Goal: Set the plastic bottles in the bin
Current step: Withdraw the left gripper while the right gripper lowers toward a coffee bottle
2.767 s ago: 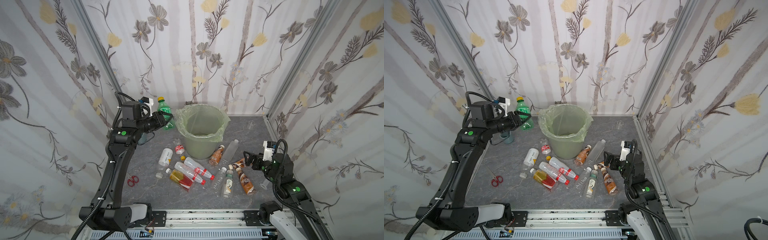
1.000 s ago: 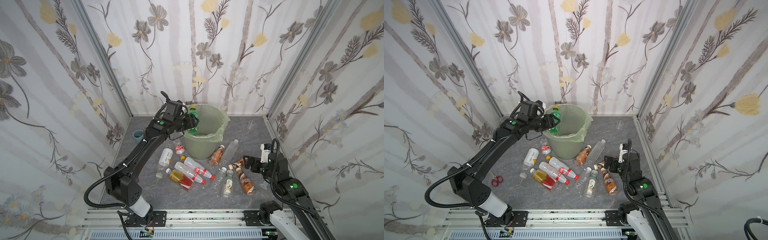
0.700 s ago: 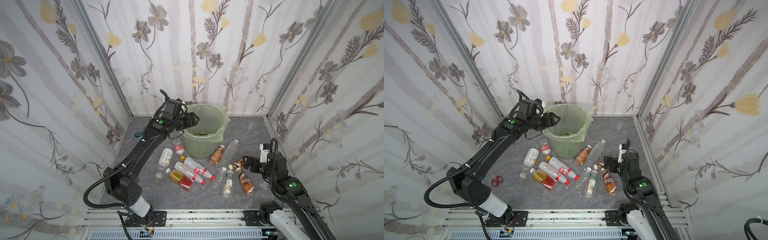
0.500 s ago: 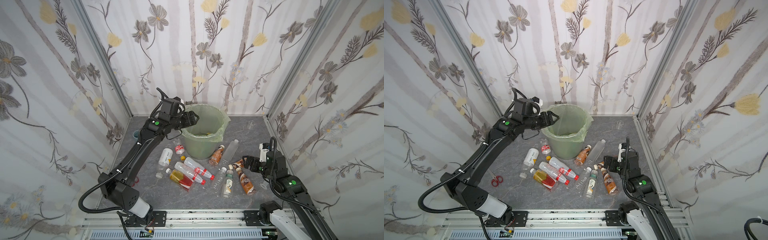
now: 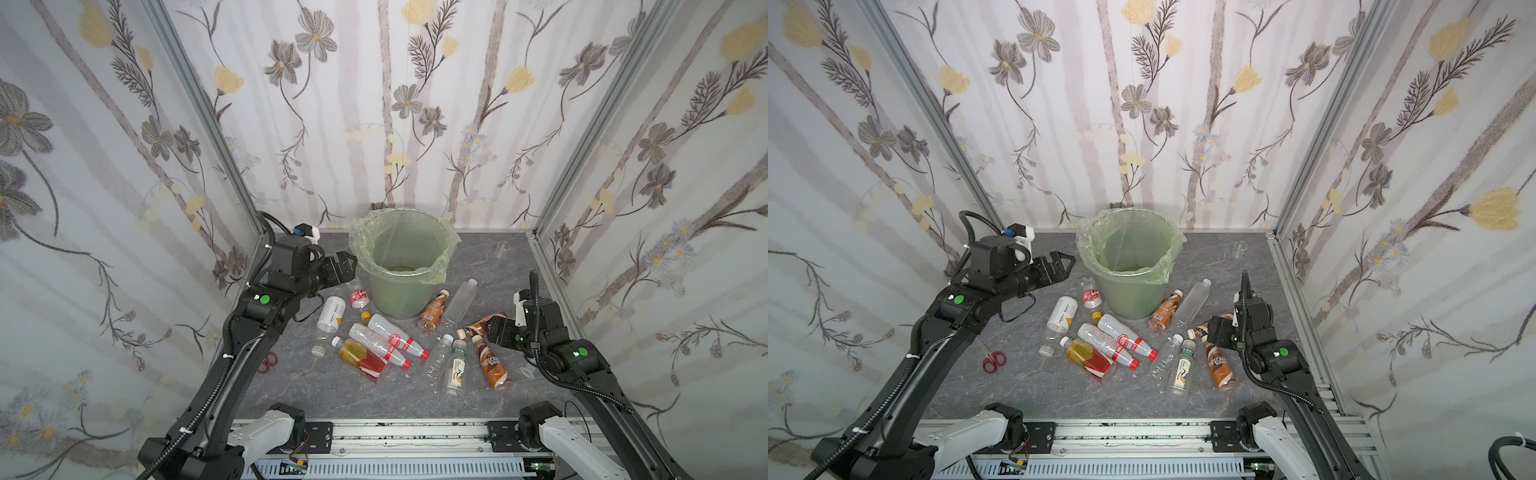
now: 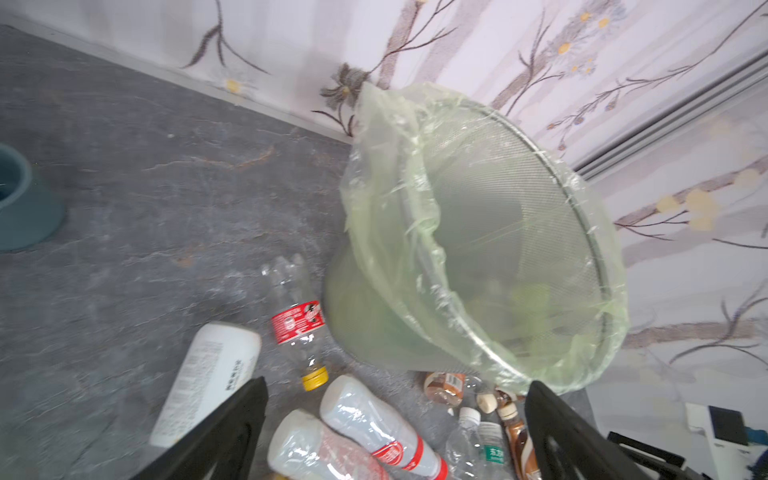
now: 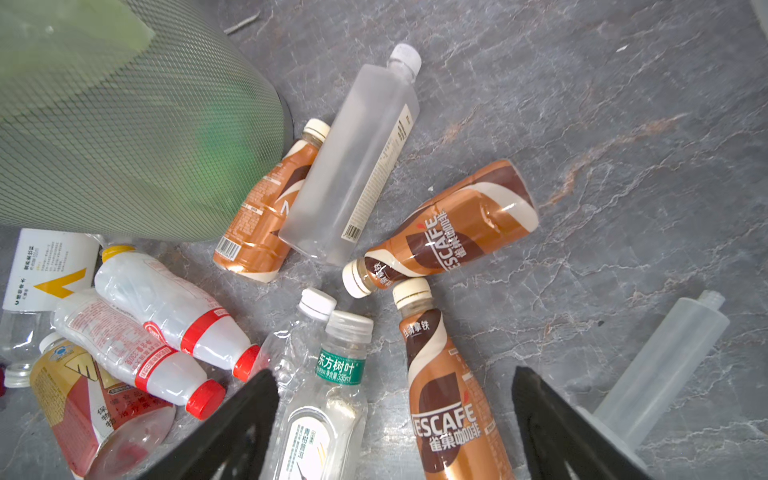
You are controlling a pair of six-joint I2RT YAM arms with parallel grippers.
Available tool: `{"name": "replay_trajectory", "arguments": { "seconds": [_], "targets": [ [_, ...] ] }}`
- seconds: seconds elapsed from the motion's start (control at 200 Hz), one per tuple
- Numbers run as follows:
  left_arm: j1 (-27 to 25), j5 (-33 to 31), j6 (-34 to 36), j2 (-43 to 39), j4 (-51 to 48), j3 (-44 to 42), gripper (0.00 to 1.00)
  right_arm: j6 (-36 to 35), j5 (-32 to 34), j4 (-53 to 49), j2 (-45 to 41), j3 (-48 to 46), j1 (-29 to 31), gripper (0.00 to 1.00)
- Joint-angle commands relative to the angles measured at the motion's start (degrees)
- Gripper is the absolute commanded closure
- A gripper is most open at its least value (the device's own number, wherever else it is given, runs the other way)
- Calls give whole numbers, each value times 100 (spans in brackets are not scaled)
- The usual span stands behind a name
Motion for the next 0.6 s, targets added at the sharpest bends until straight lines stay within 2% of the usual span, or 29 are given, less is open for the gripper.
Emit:
{"name": "replay_trajectory", "arguments": {
  "seconds": [0.0, 0.14, 0.225, 0.595],
  "targets": [
    [245, -94, 225, -405, -2, -506, 0, 367, -176, -38, 51, -38, 20, 13],
    [463, -203, 415, -705, -85, -1127, 0, 677, -121, -28, 26, -330, 46, 14],
    [523, -478, 482, -770, -94, -1395, 0, 878, -56, 50, -51, -530, 63, 14],
    [633, -808, 887, -632, -68, -1718, 0, 1415, -28, 559, 3, -1328, 352, 16]
  ]
}}
